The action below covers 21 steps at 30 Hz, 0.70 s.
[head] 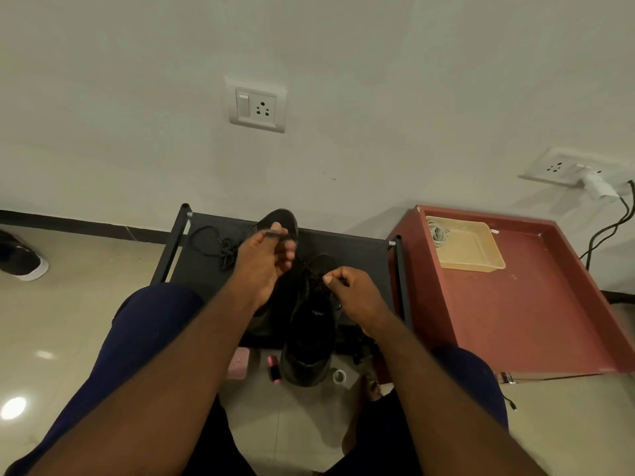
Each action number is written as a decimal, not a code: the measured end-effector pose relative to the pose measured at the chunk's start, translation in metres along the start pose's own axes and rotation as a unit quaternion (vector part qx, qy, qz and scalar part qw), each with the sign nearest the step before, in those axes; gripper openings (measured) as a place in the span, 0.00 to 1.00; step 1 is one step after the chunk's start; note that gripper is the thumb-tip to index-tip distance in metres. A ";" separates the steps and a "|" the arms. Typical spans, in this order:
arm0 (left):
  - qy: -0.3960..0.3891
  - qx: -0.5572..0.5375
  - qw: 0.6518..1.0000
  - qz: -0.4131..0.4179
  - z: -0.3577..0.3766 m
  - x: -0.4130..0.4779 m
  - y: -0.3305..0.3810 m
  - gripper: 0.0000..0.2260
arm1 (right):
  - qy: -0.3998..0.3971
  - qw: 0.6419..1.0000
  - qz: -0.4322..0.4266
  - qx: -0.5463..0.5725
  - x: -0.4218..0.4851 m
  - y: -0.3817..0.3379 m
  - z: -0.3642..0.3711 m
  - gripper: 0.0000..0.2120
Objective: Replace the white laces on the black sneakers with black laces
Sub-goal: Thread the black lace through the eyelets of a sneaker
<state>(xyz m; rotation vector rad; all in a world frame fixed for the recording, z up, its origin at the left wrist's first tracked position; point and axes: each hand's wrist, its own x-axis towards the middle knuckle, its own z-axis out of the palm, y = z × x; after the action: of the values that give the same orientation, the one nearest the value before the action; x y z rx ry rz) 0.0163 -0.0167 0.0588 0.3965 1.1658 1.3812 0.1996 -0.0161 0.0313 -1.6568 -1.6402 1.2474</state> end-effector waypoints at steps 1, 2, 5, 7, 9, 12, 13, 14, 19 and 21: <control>0.012 -0.030 0.999 0.009 -0.004 0.005 0.004 0.10 | -0.006 1.000 -0.009 -0.020 0.001 0.001 -0.003 0.05; 0.028 -0.040 0.999 0.023 -0.011 0.009 0.007 0.10 | -0.017 0.999 -0.015 -0.042 0.002 0.003 -0.004 0.05; 0.083 0.065 0.991 0.084 -0.027 0.019 0.008 0.11 | -0.039 0.992 -0.029 -0.116 0.004 0.013 -0.008 0.08; 0.107 0.112 0.982 0.109 -0.033 0.023 0.004 0.12 | -0.018 0.987 -0.033 -0.154 0.003 0.021 -0.009 0.05; 0.141 0.115 0.975 0.127 -0.037 0.024 0.004 0.12 | 0.030 0.985 -0.024 -0.166 -0.001 0.032 -0.010 0.04; 0.219 0.132 0.956 0.143 -0.052 0.030 0.010 0.11 | 0.082 0.986 0.015 -0.146 -0.007 0.051 -0.009 0.07; 0.224 0.136 0.955 0.143 -0.058 0.032 0.012 0.11 | 0.087 0.987 0.025 -0.131 -0.009 0.054 -0.009 0.07; 0.224 0.156 0.952 0.141 -0.062 0.033 0.012 0.11 | 0.090 0.989 0.031 -0.117 -0.011 0.055 -0.008 0.07; 0.152 0.357 0.914 0.115 -0.046 0.017 0.003 0.20 | 0.076 0.994 0.023 -0.070 -0.018 0.050 0.005 0.08; 0.134 0.430 0.884 0.126 -0.034 0.004 -0.005 0.34 | 0.076 0.995 0.016 -0.058 -0.021 0.053 0.010 0.07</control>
<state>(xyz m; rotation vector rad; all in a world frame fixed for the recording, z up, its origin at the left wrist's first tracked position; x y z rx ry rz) -0.0097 -0.0281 0.0387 1.0370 2.0023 1.0776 0.2205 -0.0467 -0.0129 -1.8080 -1.6263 1.0309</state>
